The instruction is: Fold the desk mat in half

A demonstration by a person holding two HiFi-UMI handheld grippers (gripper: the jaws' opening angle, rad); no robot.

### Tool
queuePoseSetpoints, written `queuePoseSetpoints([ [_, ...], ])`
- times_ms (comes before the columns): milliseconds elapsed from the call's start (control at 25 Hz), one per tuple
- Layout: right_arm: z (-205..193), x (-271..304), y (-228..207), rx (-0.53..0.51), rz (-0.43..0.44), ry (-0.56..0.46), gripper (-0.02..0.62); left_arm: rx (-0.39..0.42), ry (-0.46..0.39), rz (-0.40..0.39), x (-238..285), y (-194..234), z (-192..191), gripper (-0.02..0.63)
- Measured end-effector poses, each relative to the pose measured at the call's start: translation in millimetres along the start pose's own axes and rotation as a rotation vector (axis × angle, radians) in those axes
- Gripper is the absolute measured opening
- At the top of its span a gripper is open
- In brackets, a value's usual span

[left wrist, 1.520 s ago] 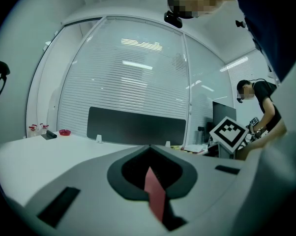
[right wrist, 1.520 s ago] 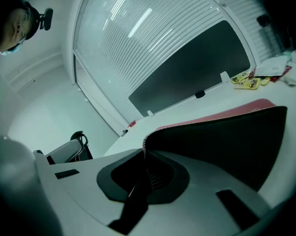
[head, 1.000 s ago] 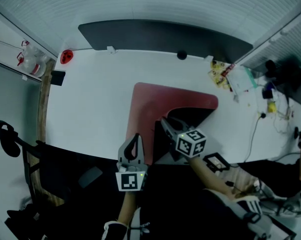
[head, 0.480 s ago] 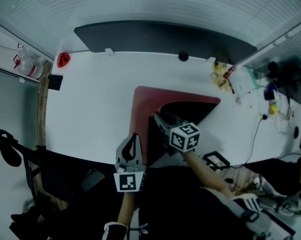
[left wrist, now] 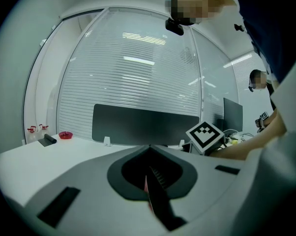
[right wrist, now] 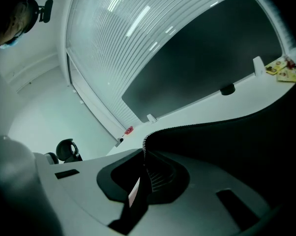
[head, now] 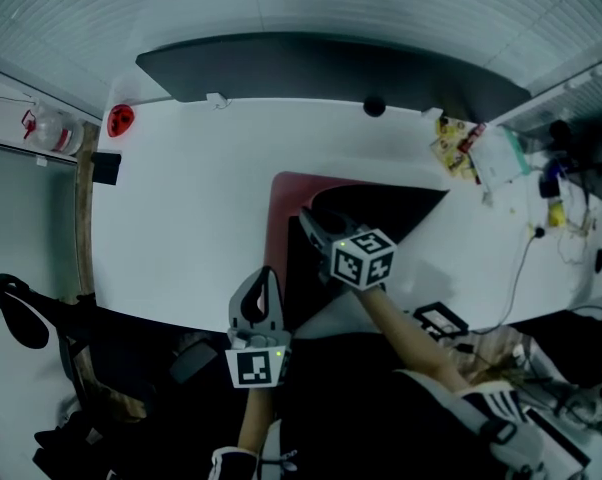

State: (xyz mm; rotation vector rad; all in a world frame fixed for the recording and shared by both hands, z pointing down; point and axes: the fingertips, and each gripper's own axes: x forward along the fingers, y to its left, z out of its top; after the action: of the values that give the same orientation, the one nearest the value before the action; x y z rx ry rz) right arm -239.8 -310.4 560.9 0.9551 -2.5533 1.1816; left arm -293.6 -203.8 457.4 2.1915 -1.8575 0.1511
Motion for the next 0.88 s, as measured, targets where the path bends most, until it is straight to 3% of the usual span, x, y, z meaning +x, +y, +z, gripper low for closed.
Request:
queuePoseSetpoints([
  [560,13.2,46.5,-14.2,0.016,-0.014,0.01,0.017,-0.029,0.009,-0.008,12.7,12.3,-5.3,0.002],
  [880,12.8,72.4,-18.7,0.044,0.0,0.024,0.017,-0.031,0.005,0.048,14.2,40.9,-5.9,0.002],
])
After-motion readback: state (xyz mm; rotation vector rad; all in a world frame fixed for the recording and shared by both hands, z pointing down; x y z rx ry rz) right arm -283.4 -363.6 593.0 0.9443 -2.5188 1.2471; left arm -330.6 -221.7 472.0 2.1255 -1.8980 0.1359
